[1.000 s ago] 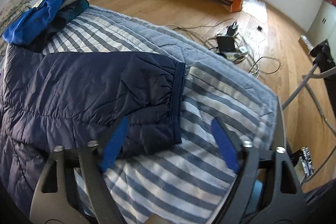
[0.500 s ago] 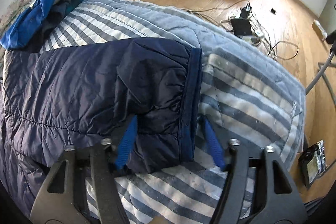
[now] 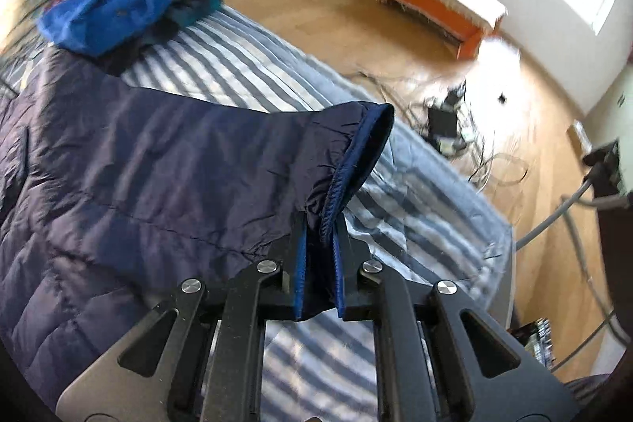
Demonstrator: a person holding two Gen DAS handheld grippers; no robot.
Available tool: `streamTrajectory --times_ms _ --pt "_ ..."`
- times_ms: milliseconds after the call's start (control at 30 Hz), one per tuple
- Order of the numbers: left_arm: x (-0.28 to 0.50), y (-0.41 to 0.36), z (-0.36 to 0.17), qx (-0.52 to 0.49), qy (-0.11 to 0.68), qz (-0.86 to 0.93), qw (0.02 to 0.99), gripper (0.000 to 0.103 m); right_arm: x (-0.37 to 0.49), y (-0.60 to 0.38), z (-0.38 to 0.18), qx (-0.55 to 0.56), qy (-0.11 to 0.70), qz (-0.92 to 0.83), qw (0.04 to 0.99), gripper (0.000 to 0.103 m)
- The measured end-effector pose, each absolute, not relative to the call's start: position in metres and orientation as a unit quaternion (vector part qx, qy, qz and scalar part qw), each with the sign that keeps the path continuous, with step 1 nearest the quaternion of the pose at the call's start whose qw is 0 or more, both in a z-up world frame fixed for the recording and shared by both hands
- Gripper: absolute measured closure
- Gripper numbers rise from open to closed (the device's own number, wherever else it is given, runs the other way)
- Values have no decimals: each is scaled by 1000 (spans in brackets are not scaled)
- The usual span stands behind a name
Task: Fold large clothes
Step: 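Close the left tool on the sleeve cuff and lift it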
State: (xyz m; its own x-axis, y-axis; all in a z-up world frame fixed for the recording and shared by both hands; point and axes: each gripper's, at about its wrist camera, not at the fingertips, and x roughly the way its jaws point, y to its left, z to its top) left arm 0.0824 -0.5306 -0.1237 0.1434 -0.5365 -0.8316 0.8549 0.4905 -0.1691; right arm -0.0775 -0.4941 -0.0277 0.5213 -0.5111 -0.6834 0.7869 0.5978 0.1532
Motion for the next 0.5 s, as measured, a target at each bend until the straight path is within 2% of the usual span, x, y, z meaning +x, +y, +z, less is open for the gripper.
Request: streamTrajectory --times_ms 267,500 --pt "136 -444 -65 83 451 -438 773 94 -39 -459 -16 225 291 -327 870 12" --pt "181 -362 -43 15 455 -386 803 94 -5 -421 -9 207 285 -287 891 12"
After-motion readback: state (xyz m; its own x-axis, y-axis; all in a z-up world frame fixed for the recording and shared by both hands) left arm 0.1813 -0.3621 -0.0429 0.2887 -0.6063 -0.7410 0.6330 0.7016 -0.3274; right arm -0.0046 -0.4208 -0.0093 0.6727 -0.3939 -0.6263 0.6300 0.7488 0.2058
